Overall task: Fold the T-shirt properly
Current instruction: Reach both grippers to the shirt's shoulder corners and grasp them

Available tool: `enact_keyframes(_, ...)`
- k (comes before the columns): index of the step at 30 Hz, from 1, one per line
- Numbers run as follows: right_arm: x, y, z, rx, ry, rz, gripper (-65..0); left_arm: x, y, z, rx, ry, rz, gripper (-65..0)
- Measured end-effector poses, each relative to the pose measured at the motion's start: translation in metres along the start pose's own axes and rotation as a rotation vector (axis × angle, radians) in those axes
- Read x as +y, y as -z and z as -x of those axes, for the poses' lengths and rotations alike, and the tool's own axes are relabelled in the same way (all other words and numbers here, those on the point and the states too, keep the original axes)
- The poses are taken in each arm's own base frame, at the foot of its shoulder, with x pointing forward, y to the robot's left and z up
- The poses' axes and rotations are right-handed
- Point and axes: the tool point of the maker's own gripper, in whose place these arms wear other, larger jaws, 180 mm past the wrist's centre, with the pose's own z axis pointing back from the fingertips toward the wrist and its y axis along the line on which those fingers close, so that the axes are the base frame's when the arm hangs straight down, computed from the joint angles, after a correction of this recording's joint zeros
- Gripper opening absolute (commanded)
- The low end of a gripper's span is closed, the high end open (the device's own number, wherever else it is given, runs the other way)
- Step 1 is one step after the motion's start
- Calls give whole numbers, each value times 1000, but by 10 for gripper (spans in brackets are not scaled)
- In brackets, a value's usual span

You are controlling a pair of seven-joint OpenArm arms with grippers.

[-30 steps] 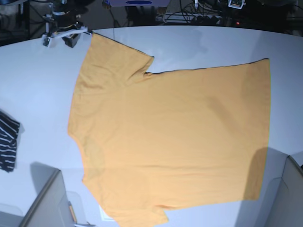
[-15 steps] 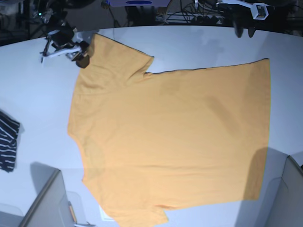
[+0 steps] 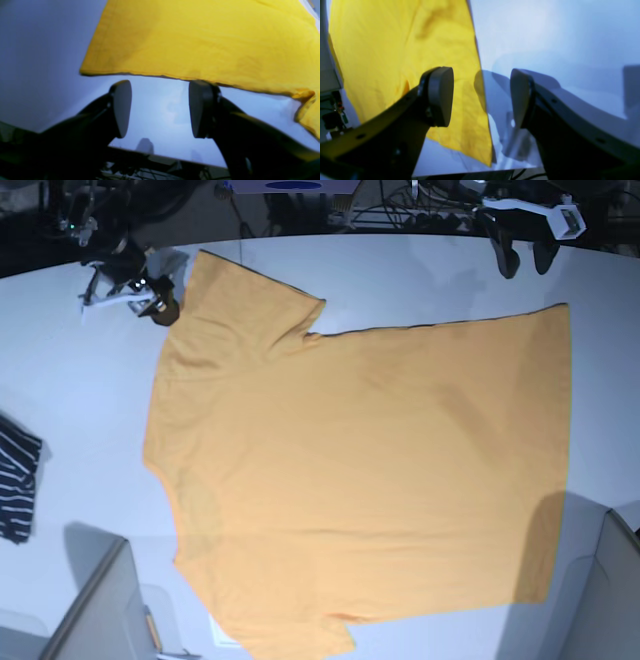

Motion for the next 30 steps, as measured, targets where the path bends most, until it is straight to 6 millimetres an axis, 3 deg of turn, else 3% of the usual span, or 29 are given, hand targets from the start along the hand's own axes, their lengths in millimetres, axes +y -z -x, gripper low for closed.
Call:
enact_keyframes(3, 9, 4, 13, 27, -21, -24, -308, 6, 8, -3, 4, -26, 0, -298)
enact_keyframes(9, 36, 15, 42, 105, -48, -105, -309, 46, 14, -13, 12, -82, -67, -298)
enact_keyframes(13, 36, 16, 46, 123, -34, -122, -309, 44, 17, -11, 45, -135, -19, -299)
enact_keyframes(17, 35, 19, 47, 124, -24, -133, -320, 79, 18, -17, 43, -147, -146, -299)
enact_keyframes(19, 34, 20, 47, 124, -21, -129, -393, 82, 20, -15, 66, -155, -149, -299)
enact_keyframes(22, 27, 22, 49, 135, -28, -101, -612, 84, 27, -9, 94, -174, -153, -299)
enact_keyframes(23, 25, 22, 52, 148, -24, -93, -650, 85, 30, -8, 100, -180, -154, -299)
enact_keyframes(30, 27, 22, 55, 161, -23, -97, -650, 97, 39, 11, 132, -232, -190, -299)
